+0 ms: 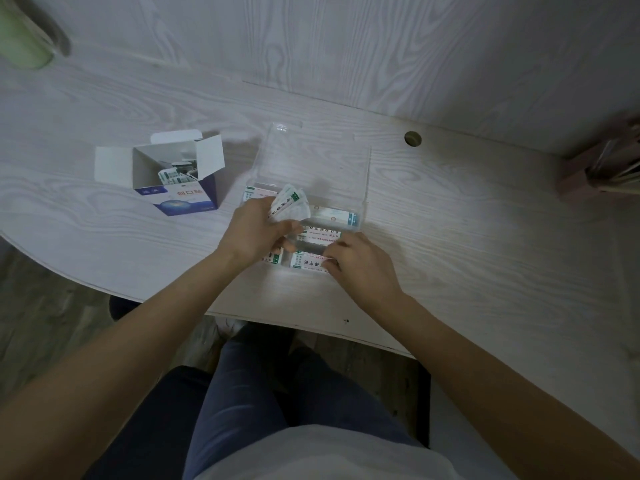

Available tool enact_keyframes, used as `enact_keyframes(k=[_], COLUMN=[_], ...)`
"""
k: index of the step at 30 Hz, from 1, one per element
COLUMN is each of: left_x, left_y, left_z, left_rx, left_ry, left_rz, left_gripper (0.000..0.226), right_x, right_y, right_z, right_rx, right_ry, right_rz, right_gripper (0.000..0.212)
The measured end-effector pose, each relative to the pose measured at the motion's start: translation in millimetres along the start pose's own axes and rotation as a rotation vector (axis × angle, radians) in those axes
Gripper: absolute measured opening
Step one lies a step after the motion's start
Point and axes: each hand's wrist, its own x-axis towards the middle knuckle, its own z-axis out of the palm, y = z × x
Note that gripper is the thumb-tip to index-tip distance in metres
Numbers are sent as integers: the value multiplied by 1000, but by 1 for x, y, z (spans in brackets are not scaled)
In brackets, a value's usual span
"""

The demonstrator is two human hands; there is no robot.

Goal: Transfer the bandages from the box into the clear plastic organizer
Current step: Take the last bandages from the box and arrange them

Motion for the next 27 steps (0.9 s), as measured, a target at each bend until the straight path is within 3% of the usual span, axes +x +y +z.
enact_keyframes(k=[4, 7, 9, 14, 16, 19, 21, 27], left_x=[-2, -2, -3, -7, -9, -11, -11, -7], left_y=[2, 4, 5, 10, 13, 18, 23, 38], left_z=[-3, -7, -9, -16, -20, -27, -28, -36], left_rx=[-9, -48, -84, -287, -368, -412, -409, -417], left_ry=[20, 34, 30, -22, -48, -110, -163, -166], left_rz=[-1, 1, 1, -36, -49, -31, -2, 21], left_gripper=[14, 8, 11, 13, 16, 22, 24, 28], right_x=[7, 12, 12, 17, 21, 38, 50, 69], right_y=[-4, -10, -16, -17, -16, -18, -21, -26], right_z=[4, 5, 4, 2, -13, -38, -51, -69], right_rx=[-40, -53, -33, -22, 205, 754, 977, 1117], right_ry=[40, 132, 168, 105, 71, 210, 161, 126], right_rz=[-38, -77, -105, -90, 6, 136, 186, 193], right_gripper=[28, 11, 15, 10, 21, 15, 15, 9])
